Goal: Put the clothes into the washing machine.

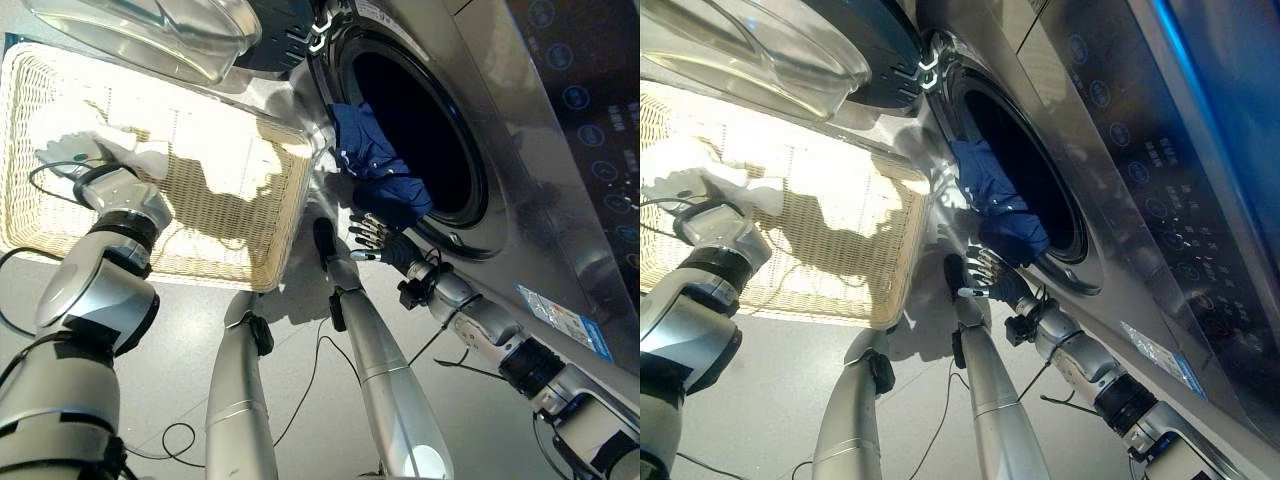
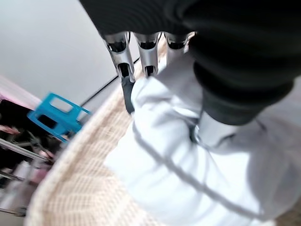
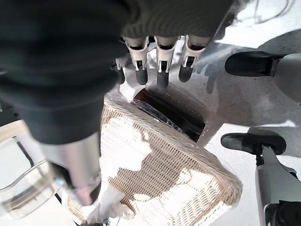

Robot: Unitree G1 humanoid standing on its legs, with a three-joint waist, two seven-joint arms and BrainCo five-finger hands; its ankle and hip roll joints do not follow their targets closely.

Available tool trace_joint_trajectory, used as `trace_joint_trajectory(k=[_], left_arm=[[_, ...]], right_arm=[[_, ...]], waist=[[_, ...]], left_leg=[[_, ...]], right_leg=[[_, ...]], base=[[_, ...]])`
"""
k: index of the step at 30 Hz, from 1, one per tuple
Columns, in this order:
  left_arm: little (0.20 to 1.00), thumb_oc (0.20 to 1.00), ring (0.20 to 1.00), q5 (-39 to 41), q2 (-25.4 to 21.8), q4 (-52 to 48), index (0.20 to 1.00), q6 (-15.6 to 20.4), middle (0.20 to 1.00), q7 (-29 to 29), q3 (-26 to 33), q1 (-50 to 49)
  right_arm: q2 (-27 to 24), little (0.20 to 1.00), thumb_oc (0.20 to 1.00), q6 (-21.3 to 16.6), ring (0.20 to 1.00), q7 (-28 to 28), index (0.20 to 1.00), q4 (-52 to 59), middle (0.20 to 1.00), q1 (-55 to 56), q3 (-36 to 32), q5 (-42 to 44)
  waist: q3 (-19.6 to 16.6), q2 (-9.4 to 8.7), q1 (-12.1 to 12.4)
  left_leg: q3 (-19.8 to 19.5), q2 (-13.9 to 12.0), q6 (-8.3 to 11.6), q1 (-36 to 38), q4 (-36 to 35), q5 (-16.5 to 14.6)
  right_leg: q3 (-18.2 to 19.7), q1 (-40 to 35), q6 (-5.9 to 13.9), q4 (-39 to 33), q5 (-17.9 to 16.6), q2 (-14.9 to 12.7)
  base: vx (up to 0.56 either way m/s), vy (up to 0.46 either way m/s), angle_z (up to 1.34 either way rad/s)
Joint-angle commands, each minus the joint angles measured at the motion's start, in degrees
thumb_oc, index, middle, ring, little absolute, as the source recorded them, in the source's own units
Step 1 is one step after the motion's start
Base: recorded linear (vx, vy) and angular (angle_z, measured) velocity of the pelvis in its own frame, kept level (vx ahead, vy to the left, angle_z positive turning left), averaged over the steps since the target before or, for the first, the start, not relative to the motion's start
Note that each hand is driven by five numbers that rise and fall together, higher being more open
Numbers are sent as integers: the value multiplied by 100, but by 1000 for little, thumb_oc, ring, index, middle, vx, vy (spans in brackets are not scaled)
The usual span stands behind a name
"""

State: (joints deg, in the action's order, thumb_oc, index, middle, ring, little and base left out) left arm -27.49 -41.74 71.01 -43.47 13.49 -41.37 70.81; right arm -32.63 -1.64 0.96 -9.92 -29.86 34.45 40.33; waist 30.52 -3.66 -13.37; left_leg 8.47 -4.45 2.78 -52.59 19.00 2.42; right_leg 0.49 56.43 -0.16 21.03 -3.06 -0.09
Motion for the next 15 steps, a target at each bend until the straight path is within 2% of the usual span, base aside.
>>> trace_joint_trajectory(k=[1,2,3,4,6,7,9,10,12,13,15], left_arm=[[200,200,200,620,-230,311,200,225,200,64,185,-915],[200,200,200,722,-224,293,200,257,200,121,213,-932],[200,200,200,1607,-218,195,200,581,200,613,381,-1012],[200,200,200,1635,-213,200,200,588,200,641,379,-1022],[200,200,200,1694,-213,-2,200,904,200,801,651,-1072],[200,200,200,1812,-276,-146,200,1175,200,891,782,-1020],[200,200,200,1947,-286,-302,200,1329,200,996,845,-1053],[200,200,200,2477,-270,-747,200,1716,200,1256,1080,-1145],[200,200,200,2666,-257,-838,200,1854,200,1317,1142,-1166],[200,200,200,3217,-193,-1269,200,2148,200,1404,1377,-1276],[200,200,200,3774,-45,-1633,200,2430,200,1388,1623,-1471]], right_arm=[[230,1000,1000,-352,1000,96,1000,358,1000,383,-99,188],[236,1000,1000,-348,1000,85,1000,371,1000,387,-100,184],[274,1000,1000,-338,1000,38,1000,404,1000,396,-98,181],[273,1000,1000,-337,1000,37,1000,404,1000,398,-95,181],[318,1000,1000,-282,1000,-3,1000,479,1000,409,-137,171],[383,1000,1000,-270,1000,-50,1000,495,1000,321,-197,153],[421,1000,1000,-249,1000,-85,1000,515,1000,309,-221,152],[472,1000,1000,-186,1000,-168,1000,609,1000,308,-255,136],[480,1000,1000,-168,1000,-181,1000,632,1000,305,-267,126],[545,1000,1000,-163,1000,-241,1000,679,1000,326,-321,73],[644,1000,1000,-175,1000,-299,1000,689,1000,365,-395,11]], waist=[[-73,-403,151],[-73,-396,163],[-73,-361,226],[-73,-360,222],[-73,-306,319],[-73,-275,376],[-73,-258,417],[-73,-224,500],[-73,-215,515],[-73,-175,589],[-73,-136,656]], left_leg=[[136,522,78,143,143,-253],[122,524,84,156,98,-226],[53,518,107,235,-135,-91],[51,521,107,244,-145,-86],[-53,494,142,357,-498,120],[-44,453,156,261,-804,434],[-84,429,170,324,-962,513],[-150,409,184,492,-1264,642],[-162,413,182,536,-1321,661],[-210,402,194,645,-1509,736],[-274,412,200,738,-1605,775]], right_leg=[[-137,-279,311,-805,-382,255],[-143,-289,310,-808,-373,260],[-182,-351,303,-825,-336,276],[-184,-357,303,-827,-336,274],[-253,-450,293,-878,-298,285],[-321,-336,270,-973,-447,250],[-360,-391,271,-1021,-452,247],[-436,-541,283,-1147,-477,252],[-449,-579,284,-1184,-481,255],[-508,-703,295,-1282,-491,241],[-558,-802,309,-1331,-500,222]], base=[[-15,-74,8],[-24,-98,14],[-18,-61,14],[-27,-78,18],[-56,-102,15],[-78,-124,11],[-54,-127,11],[-36,-122,11],[-44,-91,12],[-73,-122,12],[-75,-138,11]])
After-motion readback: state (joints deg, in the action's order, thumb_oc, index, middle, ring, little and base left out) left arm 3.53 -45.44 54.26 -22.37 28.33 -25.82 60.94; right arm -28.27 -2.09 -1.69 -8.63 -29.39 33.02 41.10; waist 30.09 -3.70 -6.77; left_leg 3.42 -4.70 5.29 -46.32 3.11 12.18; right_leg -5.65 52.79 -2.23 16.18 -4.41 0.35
